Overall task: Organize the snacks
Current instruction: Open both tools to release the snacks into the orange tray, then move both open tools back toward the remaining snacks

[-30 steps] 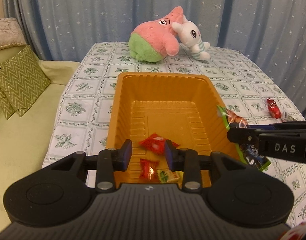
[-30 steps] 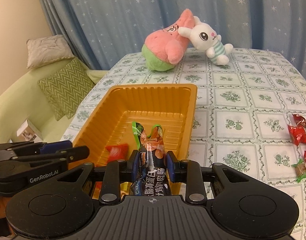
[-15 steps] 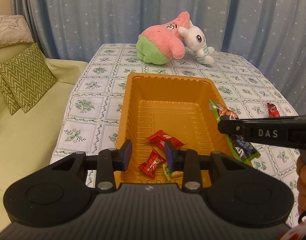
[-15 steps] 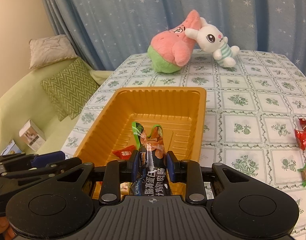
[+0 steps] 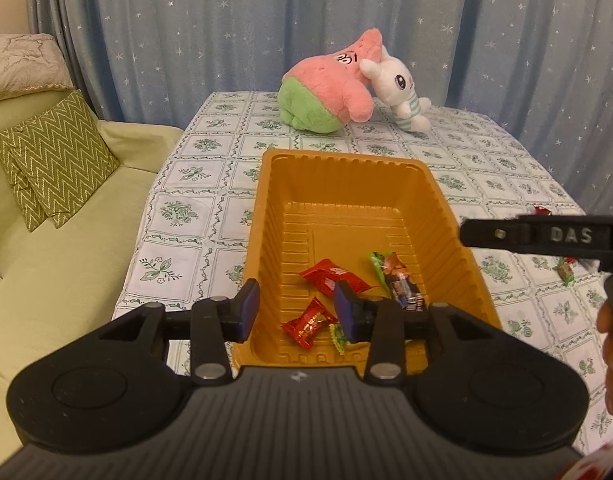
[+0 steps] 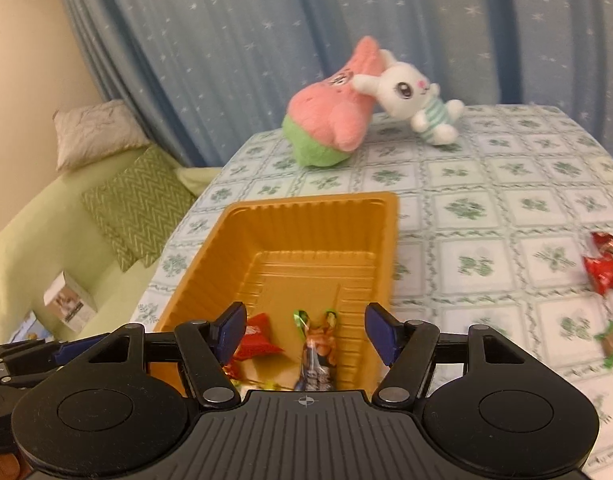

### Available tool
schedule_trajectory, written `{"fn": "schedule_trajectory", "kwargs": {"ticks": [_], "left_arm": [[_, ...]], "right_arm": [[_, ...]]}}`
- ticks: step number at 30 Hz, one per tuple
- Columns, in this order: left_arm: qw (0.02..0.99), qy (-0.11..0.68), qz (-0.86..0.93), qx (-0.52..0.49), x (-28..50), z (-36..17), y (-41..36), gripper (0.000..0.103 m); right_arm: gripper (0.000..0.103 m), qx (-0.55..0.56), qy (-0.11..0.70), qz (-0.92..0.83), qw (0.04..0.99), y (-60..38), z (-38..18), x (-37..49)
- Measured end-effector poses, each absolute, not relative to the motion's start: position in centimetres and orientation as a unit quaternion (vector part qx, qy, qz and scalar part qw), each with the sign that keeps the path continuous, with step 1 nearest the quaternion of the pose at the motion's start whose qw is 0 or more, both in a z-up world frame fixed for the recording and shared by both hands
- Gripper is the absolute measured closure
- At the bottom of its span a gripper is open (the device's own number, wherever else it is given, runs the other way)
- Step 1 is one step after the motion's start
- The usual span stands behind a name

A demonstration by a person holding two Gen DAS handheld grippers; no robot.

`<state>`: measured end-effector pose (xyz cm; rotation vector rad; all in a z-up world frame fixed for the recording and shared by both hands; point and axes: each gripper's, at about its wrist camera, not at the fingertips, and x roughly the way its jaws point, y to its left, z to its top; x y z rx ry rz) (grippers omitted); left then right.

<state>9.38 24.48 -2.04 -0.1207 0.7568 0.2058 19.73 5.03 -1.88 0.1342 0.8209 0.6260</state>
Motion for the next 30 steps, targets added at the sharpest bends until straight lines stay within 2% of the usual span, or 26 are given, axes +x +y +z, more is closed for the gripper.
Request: {"fn": "schedule_trajectory", "kwargs": {"ticks": [4,7,13,22,30], "left_arm": [[0.926,0.360,0.097,-0.061,8.4,-1.1,23.2,0.060],[0.928,0.353,0.096,-0.070,7.5,-0.4,22.1,0.048],[0.933,0.341,0.083,-0.078,5.8,1.0,19.3,0.044],[0.937,0.328,0.062,-0.102,4.1,1.8,14.8,0.024],[0.937,0.333,0.038,-0.096,4.0,1.8,11.1,0.021]], "right_arm": [[0.037,0.077,0.393,0.278,0.873,2.0,-1.4,18.6],[0.037,0.083,0.390,0.261,0.879,-0.3,-0.8,17.3],[0.037,0.076,0.389,0.238,0.887,-4.1,-0.2,14.3],[0.037,0.063,0.385,0.198,0.899,-9.7,0.1,11.3],[0.037,0.064,0.383,0.165,0.907,-14.0,0.2,10.2]]}}
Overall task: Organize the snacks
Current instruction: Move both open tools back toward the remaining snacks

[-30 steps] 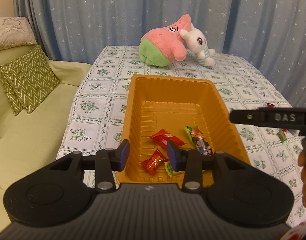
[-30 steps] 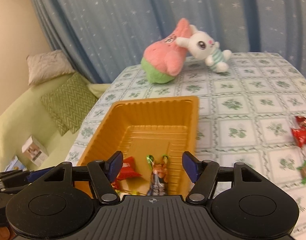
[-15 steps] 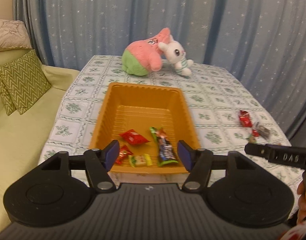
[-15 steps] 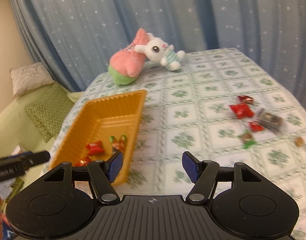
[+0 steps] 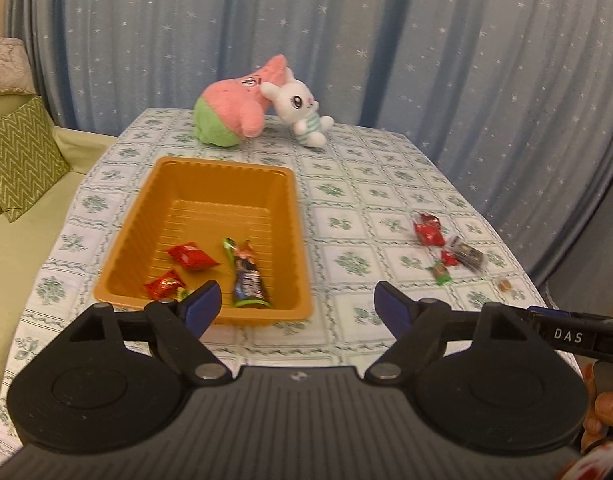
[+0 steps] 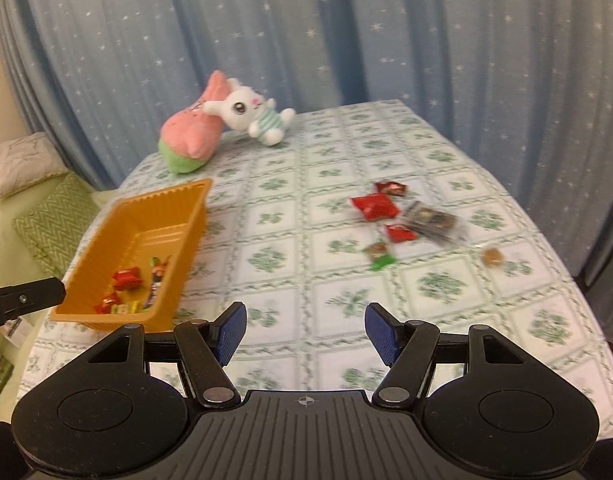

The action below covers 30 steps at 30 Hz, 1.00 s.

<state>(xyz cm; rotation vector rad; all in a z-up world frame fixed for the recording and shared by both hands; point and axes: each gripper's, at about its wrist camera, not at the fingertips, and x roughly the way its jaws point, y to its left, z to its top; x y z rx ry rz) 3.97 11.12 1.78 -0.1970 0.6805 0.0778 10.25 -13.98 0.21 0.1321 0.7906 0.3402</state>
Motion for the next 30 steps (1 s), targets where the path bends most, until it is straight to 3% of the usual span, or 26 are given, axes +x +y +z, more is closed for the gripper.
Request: {"fn": "schedule_trajectory", "kwargs": {"ticks": [30], "left_arm": [[0.934,0.355,-0.008,-0.043,9.4,-0.7,2.0,0.019]], "right_arm": [[0.037,0.081,0.367,0.063,0.924,-24.6,-2.1,13.8]]}}
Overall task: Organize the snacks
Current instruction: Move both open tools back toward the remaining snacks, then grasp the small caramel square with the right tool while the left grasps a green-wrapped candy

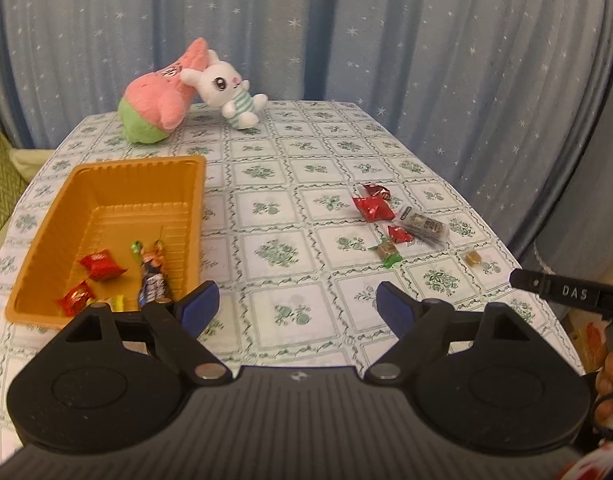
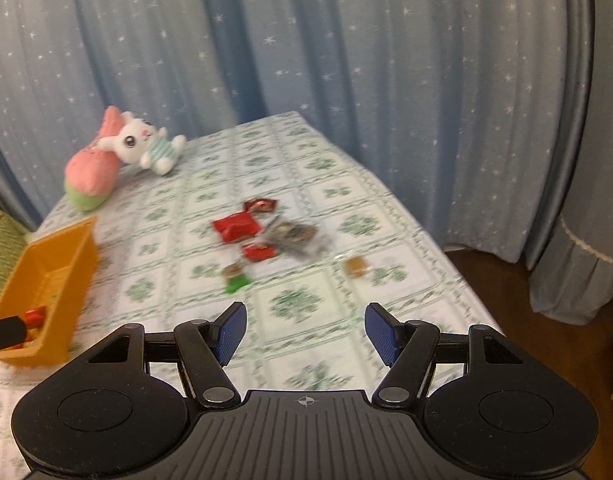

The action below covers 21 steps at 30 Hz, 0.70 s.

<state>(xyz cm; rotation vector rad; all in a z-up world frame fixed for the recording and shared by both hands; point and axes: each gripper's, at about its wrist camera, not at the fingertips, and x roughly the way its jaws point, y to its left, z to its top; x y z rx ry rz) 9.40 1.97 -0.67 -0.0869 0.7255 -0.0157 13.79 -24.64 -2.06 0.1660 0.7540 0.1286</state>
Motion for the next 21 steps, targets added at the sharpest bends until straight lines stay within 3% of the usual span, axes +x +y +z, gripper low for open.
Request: {"fn": "schedule_trajectory", "kwargs": {"ticks": [16,18,21], "left_arm": [[0.922,0.384,-0.031,-0.029,16.4,-5.3,-2.2,0.019],[0.921,0.388,-0.033,-0.029,17.2,-6.1,-2.6,0.019],[0.918,0.394,-0.038,-0.031,18.2,-7.0,-3.1,0.020]], "right_arm": [[0.038,0.044,0.392,0.087,0.915,-27.9,-7.2,23.5],[0.050,0.039,0.400,0.094,0.911,-27.9,-8.1,24.5],[0.054,0.026,0.408,0.104,0.907,-27.6,-9.5,25.6]]}}
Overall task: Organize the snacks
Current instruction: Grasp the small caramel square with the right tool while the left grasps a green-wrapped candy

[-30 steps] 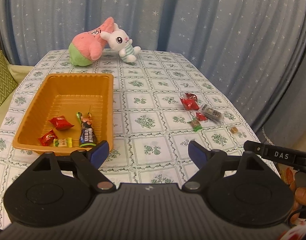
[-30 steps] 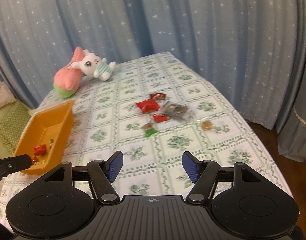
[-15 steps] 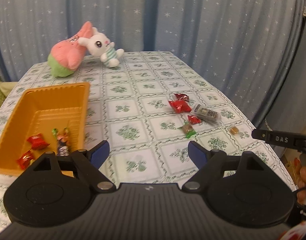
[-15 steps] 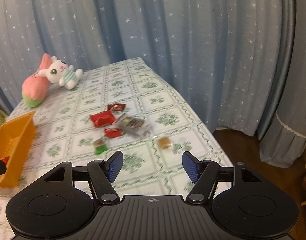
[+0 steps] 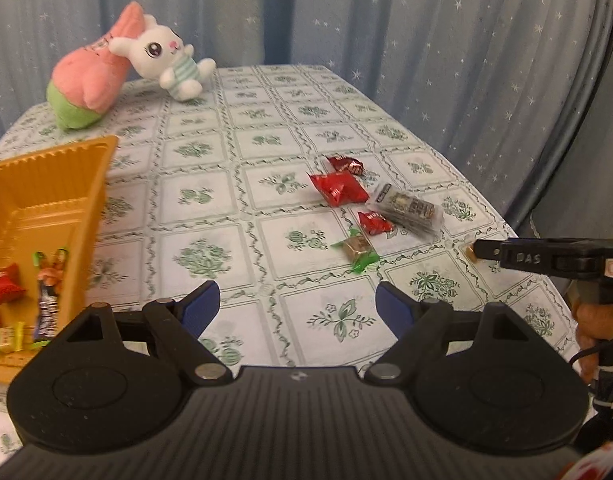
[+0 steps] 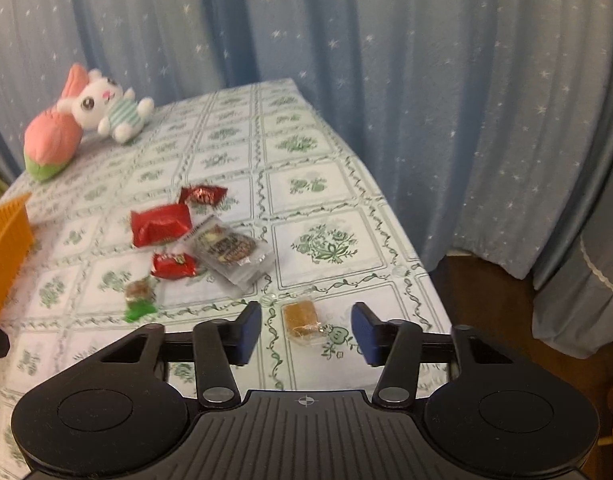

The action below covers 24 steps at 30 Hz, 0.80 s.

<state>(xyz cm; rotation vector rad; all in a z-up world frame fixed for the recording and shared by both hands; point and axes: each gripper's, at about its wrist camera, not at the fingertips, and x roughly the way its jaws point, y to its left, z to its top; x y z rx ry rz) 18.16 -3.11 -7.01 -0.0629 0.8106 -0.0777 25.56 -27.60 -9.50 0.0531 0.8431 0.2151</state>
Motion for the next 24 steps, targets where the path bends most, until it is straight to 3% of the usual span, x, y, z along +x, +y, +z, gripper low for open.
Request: {"fn": "schedule_trajectory", "kwargs": {"ticks": [7,11,18,24], "left_arm": [[0.914,0.401,-0.043,-0.035,19.5,-8.3,-3.6,0.022],[0.913,0.402,-0.051,-0.043,20.0,-8.9,-3.5,0.024],[0.913,0.399,-0.068,-0.052,21.6,-10.2,-4.6,0.030],[0.919,0.382,-0.077,-0.059,23.5,-11.3,-6.6,0.045]], "right_arm": [[0.065,-0.005,0.413,0.114,0.904,-26.6,-11.2,26.7],[0.082,-0.018,0.413,0.113,0.904,-26.2,-11.2,26.8],[0.083,0.028,0.392,0.120,0.912,-25.7,-10.1,26.4],[0.083,0.048,0.390,0.111,0.913,-25.9,-9.8,26.3]]}}
